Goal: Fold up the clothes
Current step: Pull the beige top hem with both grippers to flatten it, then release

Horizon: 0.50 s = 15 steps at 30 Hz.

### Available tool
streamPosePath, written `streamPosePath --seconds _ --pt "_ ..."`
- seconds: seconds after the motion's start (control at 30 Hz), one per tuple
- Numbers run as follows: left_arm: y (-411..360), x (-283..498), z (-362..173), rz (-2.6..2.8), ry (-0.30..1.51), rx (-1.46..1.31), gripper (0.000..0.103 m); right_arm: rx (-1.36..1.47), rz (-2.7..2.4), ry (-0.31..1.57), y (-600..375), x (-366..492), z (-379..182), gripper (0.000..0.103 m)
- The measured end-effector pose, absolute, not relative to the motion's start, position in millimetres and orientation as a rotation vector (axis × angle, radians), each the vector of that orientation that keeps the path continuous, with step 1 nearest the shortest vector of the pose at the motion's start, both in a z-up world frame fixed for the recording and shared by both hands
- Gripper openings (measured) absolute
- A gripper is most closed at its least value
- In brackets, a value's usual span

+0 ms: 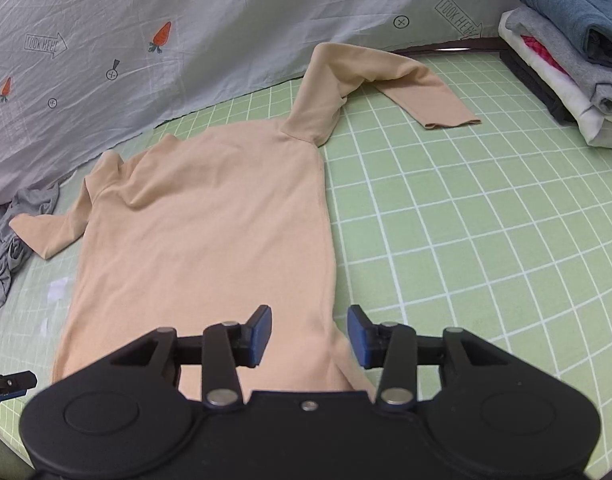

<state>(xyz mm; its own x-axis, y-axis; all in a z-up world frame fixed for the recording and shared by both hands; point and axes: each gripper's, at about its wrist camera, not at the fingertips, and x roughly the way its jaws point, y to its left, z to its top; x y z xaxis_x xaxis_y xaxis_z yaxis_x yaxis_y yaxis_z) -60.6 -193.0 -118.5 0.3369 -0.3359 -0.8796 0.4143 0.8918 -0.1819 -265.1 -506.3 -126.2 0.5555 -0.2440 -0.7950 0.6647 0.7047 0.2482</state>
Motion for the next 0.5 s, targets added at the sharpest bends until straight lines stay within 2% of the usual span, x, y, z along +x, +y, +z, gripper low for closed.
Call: streamPosePath --seconds 0.1,0.3,0.33,0.37,0.4,0.43,0.5 --pt "-204 -61 -133 -0.498 1.168 0.148 0.058 0.577 -0.585 0.848 -502 -264 -138 0.043" --pt "-199 -57 -157 -0.530 1.267 0.077 0.054 0.565 -0.610 0.897 -493 -265 -159 0.048" --pt "-198 -57 -159 -0.521 1.270 0.079 0.043 0.563 -0.606 0.900 -492 -265 -161 0.047" --pt "-197 -57 -160 -0.511 1.272 0.084 0.033 0.562 -0.601 0.902 -491 -266 -163 0.038" --pt "-196 -58 -160 -0.500 1.274 0.090 0.010 0.571 -0.596 0.897 -491 -267 -164 0.030" --pt "-195 -58 -160 -0.488 1.275 0.091 0.004 0.580 -0.590 0.892 -491 -269 -164 0.008" --pt "-190 -59 -157 -0.481 1.271 0.061 0.003 0.589 -0.580 0.875 -489 -273 -160 0.008"
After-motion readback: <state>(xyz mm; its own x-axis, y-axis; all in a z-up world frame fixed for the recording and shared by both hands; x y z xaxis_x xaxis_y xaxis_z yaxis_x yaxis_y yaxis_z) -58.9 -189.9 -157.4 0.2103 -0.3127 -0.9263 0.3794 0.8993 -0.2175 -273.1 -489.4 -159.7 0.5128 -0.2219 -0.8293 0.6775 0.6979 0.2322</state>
